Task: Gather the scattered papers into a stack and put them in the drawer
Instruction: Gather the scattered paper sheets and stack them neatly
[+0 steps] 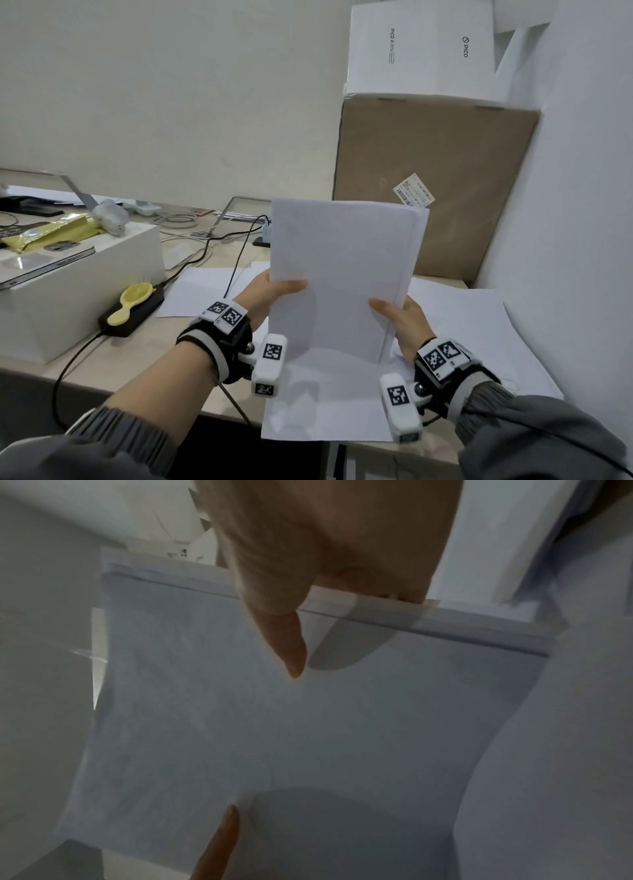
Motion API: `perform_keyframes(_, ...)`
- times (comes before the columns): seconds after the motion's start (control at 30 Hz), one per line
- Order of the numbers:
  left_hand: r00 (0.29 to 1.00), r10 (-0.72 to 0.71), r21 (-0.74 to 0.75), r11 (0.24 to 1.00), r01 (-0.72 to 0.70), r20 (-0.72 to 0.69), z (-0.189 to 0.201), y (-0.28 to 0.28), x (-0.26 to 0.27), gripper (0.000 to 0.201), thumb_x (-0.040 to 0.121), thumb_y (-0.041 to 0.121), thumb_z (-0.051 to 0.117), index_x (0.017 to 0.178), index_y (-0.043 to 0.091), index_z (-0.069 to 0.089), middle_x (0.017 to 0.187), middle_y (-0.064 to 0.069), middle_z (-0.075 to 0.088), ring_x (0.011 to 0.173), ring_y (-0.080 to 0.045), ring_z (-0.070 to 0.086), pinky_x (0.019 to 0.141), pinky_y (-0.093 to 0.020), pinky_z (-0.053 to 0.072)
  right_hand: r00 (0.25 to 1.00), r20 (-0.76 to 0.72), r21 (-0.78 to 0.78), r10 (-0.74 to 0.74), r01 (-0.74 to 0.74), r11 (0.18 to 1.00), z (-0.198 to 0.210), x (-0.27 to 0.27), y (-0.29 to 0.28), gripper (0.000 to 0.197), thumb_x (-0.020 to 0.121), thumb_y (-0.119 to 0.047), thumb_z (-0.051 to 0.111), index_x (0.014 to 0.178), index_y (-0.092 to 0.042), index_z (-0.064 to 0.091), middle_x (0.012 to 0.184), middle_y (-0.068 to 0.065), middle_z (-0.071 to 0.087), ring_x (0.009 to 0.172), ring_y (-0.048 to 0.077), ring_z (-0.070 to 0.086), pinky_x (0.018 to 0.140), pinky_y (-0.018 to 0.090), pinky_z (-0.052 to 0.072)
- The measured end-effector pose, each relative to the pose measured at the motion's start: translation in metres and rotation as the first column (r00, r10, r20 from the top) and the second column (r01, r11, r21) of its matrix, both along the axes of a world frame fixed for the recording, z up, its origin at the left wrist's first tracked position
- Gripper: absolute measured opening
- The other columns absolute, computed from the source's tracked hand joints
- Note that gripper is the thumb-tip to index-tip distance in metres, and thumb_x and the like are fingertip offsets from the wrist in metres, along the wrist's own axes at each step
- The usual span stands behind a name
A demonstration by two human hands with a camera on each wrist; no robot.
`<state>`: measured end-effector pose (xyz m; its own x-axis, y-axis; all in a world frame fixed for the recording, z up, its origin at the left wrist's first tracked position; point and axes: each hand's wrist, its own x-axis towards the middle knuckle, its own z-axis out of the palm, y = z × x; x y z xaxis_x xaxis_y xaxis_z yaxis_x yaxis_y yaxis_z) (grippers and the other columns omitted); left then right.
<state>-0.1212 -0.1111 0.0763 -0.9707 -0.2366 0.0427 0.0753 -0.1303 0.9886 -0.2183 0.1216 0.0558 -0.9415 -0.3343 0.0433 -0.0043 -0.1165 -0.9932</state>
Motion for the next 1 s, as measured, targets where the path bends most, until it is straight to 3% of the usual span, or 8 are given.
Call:
perform_keyframes(0.1, 1.0, 0.0, -0.056, 0.998, 0.001, 0.001, 0.018, 0.001, 0.0, 0.07, 0.058, 0.027, 0.083, 0.123, 0.011, 0.062, 0.118, -0.009, 0.069, 0.111, -0.028, 0.065, 0.099, -0.046, 0.049, 0.999, -0.026, -0.018, 0.029, -0.03, 0.999, 0.006, 0.002, -0.003, 0.033, 0.081, -0.006, 0.069, 0.114, -0.003, 0.064, 0.11, 0.014, 0.07, 0.1, 0.03, 0.067, 0.093, 0.043, 0.052)
perform_keyframes(0.23, 1.0, 0.029, -0.056, 0.998, -0.029, 0.006, 0.032, 0.0, -0.006, 0.059, 0.065, 0.021, 0.079, 0.121, 0.009, 0.064, 0.115, -0.009, 0.071, 0.106, -0.027, 0.068, 0.095, -0.042, 0.052, 0.999, -0.035, -0.027, 0.027, -0.028, 0.999, 0.018, 0.001, -0.014, 0.022, 0.084, 0.001, 0.064, 0.105, -0.006, 0.064, 0.104, 0.015, 0.069, 0.089, 0.029, 0.066, 0.079, 0.034, 0.055)
perform_keyframes(0.4, 0.981, 0.108, -0.001, 0.994, -0.109, 0.162, -0.024, -0.001, -0.003, 0.07, 0.05, 0.026, 0.087, 0.114, 0.005, 0.066, 0.112, -0.016, 0.071, 0.101, -0.031, 0.068, 0.092, -0.044, 0.053, 0.983, 0.117, 0.105, 0.142, -0.154, 0.982, -0.014, 0.009, -0.016, 0.029, 0.086, 0.006, 0.058, 0.114, -0.001, 0.06, 0.114, 0.019, 0.065, 0.105, 0.034, 0.062, 0.091, 0.04, 0.05)
perform_keyframes(0.57, 0.957, 0.215, 0.032, 0.974, -0.225, 0.193, -0.04, 0.01, -0.009, 0.033, 0.077, 0.009, 0.076, 0.108, 0.001, 0.067, 0.107, -0.017, 0.071, 0.093, -0.03, 0.069, 0.078, -0.035, 0.055, 0.985, 0.133, 0.282, 0.113, -0.147, 0.948, -0.027, 0.006, -0.011, 0.032, 0.085, 0.005, 0.059, 0.116, 0.001, 0.061, 0.111, 0.015, 0.067, 0.101, 0.03, 0.062, 0.084, 0.035, 0.049)
perform_keyframes(0.63, 0.961, 0.223, 0.044, 0.971, -0.233, 0.166, -0.029, 0.009, -0.016, 0.033, 0.079, 0.009, 0.075, 0.111, 0.0, 0.066, 0.107, -0.018, 0.07, 0.096, -0.032, 0.068, 0.078, -0.036, 0.056, 0.988, 0.125, 0.335, 0.094, -0.131, 0.933, -0.025, 0.003, -0.001, 0.021, 0.088, 0.0, 0.055, 0.106, -0.01, 0.061, 0.102, 0.008, 0.066, 0.093, 0.022, 0.062, 0.071, 0.027, 0.045)
perform_keyframes(0.7, 0.969, 0.203, 0.07, 0.974, -0.214, 0.145, -0.022, 0.011, -0.023, 0.038, 0.079, 0.008, 0.074, 0.114, -0.001, 0.064, 0.111, -0.02, 0.069, 0.101, -0.034, 0.067, 0.088, -0.042, 0.055, 0.994, 0.098, 0.329, 0.055, -0.084, 0.94, -0.026, 0.001, 0.01, 0.015, 0.091, -0.006, 0.051, 0.101, -0.014, 0.06, 0.091, 0.003, 0.068, 0.081, 0.015, 0.066, 0.065, 0.025, 0.041)
perform_keyframes(0.8, 0.969, 0.178, 0.069, 0.979, -0.192, 0.17, -0.026, 0.024, -0.027, 0.042, 0.081, 0.012, 0.074, 0.119, 0.001, 0.061, 0.115, -0.017, 0.069, 0.105, -0.033, 0.066, 0.097, -0.045, 0.05, 0.999, 0.02, 0.345, -0.032, 0.023, 0.938, -0.028, 0.0, 0.025, 0.018, 0.093, -0.005, 0.046, 0.104, -0.006, 0.059, 0.08, 0.007, 0.067, 0.06, 0.012, 0.066, 0.056, 0.024, 0.046)
perform_keyframes(1.0, 0.967, 0.123, -0.007, 0.992, -0.125, 0.224, -0.052, 0.052, -0.028, 0.025, 0.089, 0.016, 0.065, 0.111, 0.005, 0.063, 0.113, -0.017, 0.067, 0.101, -0.032, 0.064, 0.092, -0.039, 0.05, 0.985, 0.004, 0.298, -0.171, 0.162, 0.941, -0.032, -0.008, 0.052, 0.017, 0.097, -0.002, 0.042, 0.105, -0.003, 0.056, 0.068, 0.009, 0.06, 0.04, 0.005, 0.061, 0.037, 0.018, 0.044)
